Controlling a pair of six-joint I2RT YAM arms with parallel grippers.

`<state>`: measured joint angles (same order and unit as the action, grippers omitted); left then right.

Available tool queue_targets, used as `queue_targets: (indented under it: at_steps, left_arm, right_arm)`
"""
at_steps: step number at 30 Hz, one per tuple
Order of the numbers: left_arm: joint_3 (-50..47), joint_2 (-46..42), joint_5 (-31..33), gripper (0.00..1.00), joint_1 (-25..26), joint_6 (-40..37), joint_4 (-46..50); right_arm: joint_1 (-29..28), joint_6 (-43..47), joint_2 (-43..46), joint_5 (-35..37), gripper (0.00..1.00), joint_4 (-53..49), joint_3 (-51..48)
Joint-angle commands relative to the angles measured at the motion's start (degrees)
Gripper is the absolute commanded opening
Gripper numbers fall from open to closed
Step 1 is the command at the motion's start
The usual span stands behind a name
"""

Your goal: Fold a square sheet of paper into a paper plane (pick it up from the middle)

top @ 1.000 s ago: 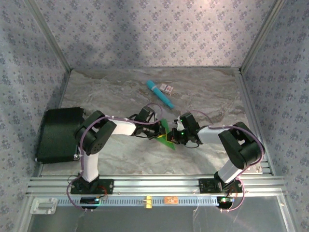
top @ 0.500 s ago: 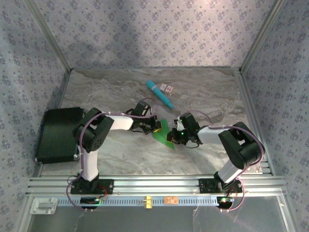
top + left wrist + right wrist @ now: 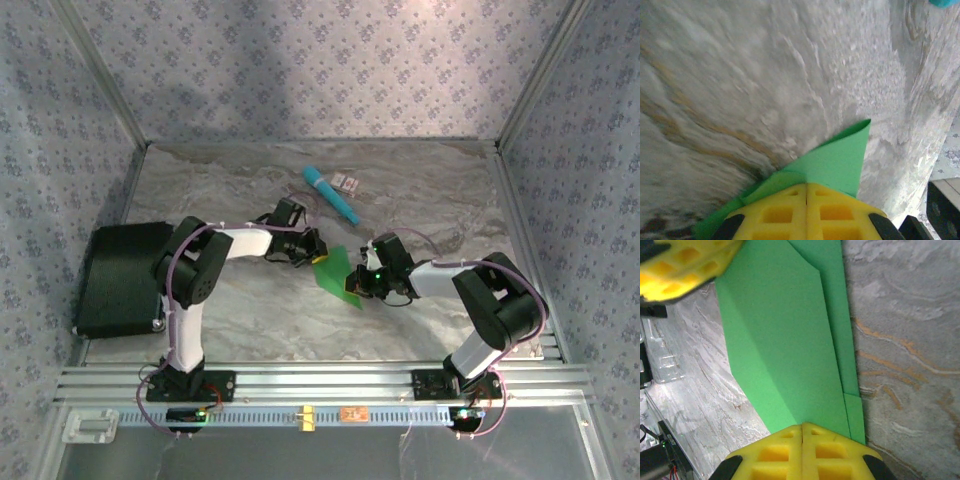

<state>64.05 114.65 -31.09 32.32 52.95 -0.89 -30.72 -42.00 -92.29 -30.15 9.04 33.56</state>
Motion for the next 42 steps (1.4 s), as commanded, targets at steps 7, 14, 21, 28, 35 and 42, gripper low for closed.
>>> queue_targets:
  at_steps: [7,14,21,28,35,42]
  left_arm:
    - [2.12,2.33,5.88,0.07,-4.98,-3.54,5.32]
    - [3.49,-0.2,6.68,0.08,-5.85,-4.77,7.7]
    - [2.66,-7.04,8.93,0.11,-4.57,-5.48,9.19]
    - [2.08,-7.66,4.37,0.11,1.85,-6.81,7.87]
    - [1.27,-2.66,0.94,0.1,6.91,-5.99,4.19]
    - [0.58,1.28,1.96,0.09,6.44,-5.92,3.83]
  right_arm:
    - [0.44,1.55,-1.05,4.15,0.0,-9.05,-2.24]
    - [0.48,1.74,-0.65,4.05,0.0,-9.16,-2.19]
    - [0.52,1.59,-0.5,4.05,0.0,-9.04,-2.26]
    - [0.84,1.06,-0.35,4.07,0.0,-9.04,-2.45]
    - [1.5,0.32,-0.62,3.61,0.0,-10.09,-2.36]
    - [1.55,0.59,0.99,2.06,0.0,-9.06,-1.7]
